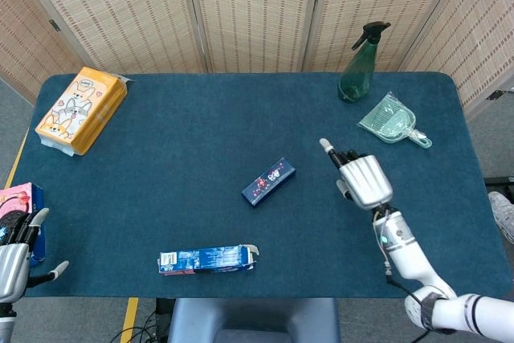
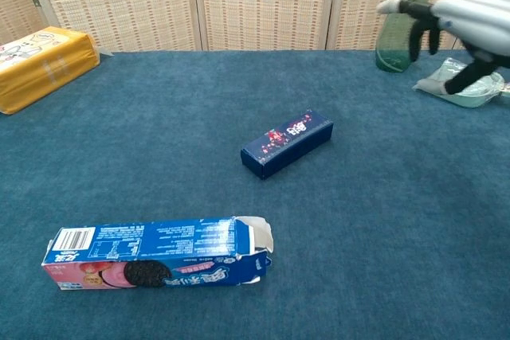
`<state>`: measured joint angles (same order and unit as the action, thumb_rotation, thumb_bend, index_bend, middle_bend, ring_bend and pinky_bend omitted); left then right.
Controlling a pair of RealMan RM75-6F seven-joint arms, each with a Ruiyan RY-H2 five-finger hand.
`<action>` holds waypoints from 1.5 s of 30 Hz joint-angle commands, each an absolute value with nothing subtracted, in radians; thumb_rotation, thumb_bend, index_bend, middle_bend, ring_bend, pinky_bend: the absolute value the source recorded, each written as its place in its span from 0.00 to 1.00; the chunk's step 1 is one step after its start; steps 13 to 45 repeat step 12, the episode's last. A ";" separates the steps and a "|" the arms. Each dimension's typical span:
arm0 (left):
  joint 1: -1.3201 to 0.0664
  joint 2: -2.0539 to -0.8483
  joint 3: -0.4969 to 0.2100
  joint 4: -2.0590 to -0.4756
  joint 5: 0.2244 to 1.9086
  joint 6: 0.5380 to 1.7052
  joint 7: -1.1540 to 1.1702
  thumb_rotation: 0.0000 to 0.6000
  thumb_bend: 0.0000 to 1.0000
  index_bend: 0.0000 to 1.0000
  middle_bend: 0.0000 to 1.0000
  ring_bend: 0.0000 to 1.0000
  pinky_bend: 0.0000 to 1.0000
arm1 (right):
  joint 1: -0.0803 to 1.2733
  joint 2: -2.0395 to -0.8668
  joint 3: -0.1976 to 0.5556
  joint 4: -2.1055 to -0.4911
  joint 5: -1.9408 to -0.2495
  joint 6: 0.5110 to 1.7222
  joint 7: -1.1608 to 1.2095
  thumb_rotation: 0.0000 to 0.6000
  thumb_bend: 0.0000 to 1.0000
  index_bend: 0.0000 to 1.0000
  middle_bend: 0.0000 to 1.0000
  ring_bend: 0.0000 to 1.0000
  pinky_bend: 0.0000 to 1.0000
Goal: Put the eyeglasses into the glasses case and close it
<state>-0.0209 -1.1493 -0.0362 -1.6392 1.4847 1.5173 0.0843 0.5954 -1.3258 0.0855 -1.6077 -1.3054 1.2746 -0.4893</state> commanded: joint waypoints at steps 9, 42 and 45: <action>-0.039 -1.161 -0.047 -1.662 1.498 1.520 0.113 1.00 0.16 0.09 0.14 0.11 0.28 | 0.305 -1.177 -0.051 -1.691 -1.430 1.548 -0.316 1.00 0.33 0.11 0.42 0.42 0.63; -0.042 -1.160 -0.046 -1.674 1.507 1.525 0.123 1.00 0.16 0.09 0.14 0.11 0.28 | 0.251 -1.161 -0.068 -1.689 -1.438 1.585 -0.279 1.00 0.33 0.13 0.43 0.42 0.63; -0.042 -1.160 -0.046 -1.674 1.507 1.525 0.123 1.00 0.16 0.09 0.14 0.11 0.28 | 0.251 -1.161 -0.068 -1.689 -1.438 1.585 -0.279 1.00 0.33 0.13 0.43 0.42 0.63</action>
